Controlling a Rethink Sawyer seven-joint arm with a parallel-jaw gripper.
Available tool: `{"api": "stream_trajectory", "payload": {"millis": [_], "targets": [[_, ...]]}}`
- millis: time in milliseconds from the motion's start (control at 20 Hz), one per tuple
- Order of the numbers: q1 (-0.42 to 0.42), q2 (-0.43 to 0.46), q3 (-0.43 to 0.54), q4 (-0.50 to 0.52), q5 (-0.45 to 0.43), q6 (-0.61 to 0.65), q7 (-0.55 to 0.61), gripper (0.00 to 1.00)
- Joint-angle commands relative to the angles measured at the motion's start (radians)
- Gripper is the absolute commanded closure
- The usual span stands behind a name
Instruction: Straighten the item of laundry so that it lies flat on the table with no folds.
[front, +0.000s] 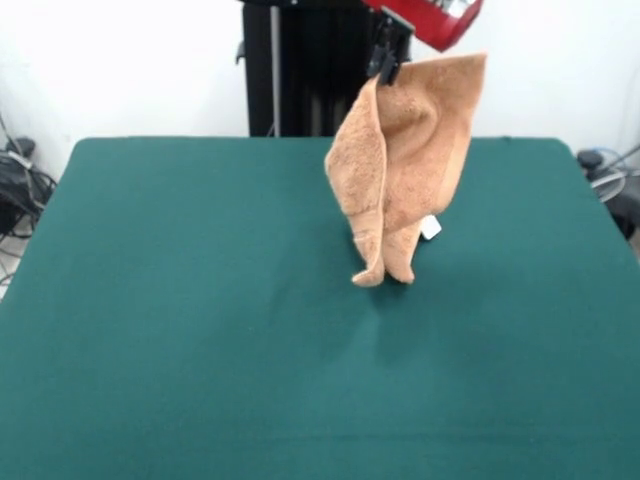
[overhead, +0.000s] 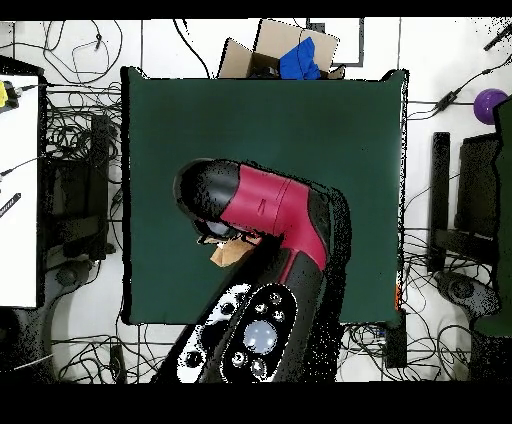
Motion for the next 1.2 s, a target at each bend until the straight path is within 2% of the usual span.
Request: {"api": "stream_trajectory", "payload": {"millis": [50,650,1200], "targets": [[-0.041,-0.052,0.124,-0.027,-0.062,0.166,-0.063,1.0],[-0.096,-0.142,0.165,-0.075,-0.124,0.339,-0.115,1.0],[-0.144,-0.187,0.225,-0.082,-0.159,0.397,-0.13,1.0]]}}
